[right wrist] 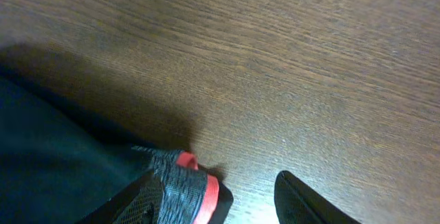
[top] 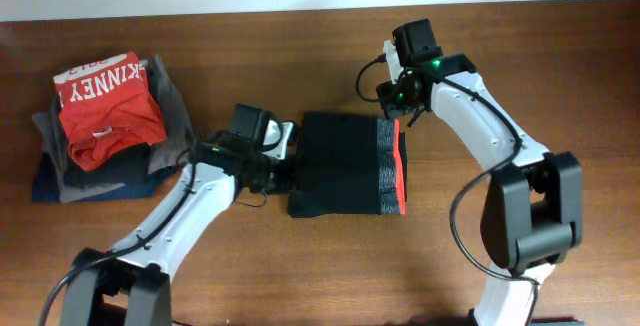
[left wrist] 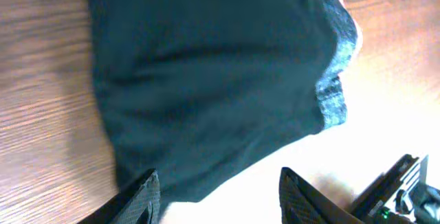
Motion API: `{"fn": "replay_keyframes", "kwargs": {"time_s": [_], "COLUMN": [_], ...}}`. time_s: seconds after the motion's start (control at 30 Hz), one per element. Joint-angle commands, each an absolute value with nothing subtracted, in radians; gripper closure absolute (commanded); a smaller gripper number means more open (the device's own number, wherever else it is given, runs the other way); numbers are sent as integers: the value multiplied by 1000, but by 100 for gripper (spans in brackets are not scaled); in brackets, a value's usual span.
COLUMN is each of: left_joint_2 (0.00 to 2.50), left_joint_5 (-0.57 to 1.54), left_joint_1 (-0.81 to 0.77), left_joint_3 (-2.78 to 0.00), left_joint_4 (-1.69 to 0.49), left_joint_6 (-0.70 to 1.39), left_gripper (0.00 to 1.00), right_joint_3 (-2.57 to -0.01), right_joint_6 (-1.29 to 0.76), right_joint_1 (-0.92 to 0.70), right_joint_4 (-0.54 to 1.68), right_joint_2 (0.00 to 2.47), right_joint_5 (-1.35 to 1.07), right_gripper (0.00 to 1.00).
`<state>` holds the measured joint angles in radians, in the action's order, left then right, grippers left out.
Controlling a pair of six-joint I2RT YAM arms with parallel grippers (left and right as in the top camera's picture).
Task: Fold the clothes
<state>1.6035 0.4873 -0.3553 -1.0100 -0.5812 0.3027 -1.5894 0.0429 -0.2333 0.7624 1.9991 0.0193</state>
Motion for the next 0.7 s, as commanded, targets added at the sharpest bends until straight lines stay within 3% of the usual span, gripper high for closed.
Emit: {"fn": "replay_keyframes", "kwargs": {"time_s": [0.0, 0.27, 0.43, 0.57, 0.67], "left_joint_2": [1625, 1770, 1807, 1815, 1815], "left_joint_5": [448, 452, 431, 189, 138], "left_joint_1": [-420, -482, -464, -413, -337], "left_joint_3": [-1015, -1015, -1015, -1015, -1015], "left_joint_4": [-554, -532, -505, -464, -388], "left_joint_6": [371, 471, 471, 470, 422], "left_gripper": [45, 44, 44, 44, 44], "right_joint_3": [-1595, -1591, -1590, -1586, -1586], "right_joint_6": [56, 57, 72, 71, 70], "right_joint_1": [-228, -228, -228, -229, -229], "right_joint_4": [751, 796, 936, 1006, 1041], "right_joint_2": [2069, 2144, 2146, 2146, 2146], "right_joint_5": [35, 35, 35, 35, -30], "right_gripper": [42, 38, 38, 38, 46]}}
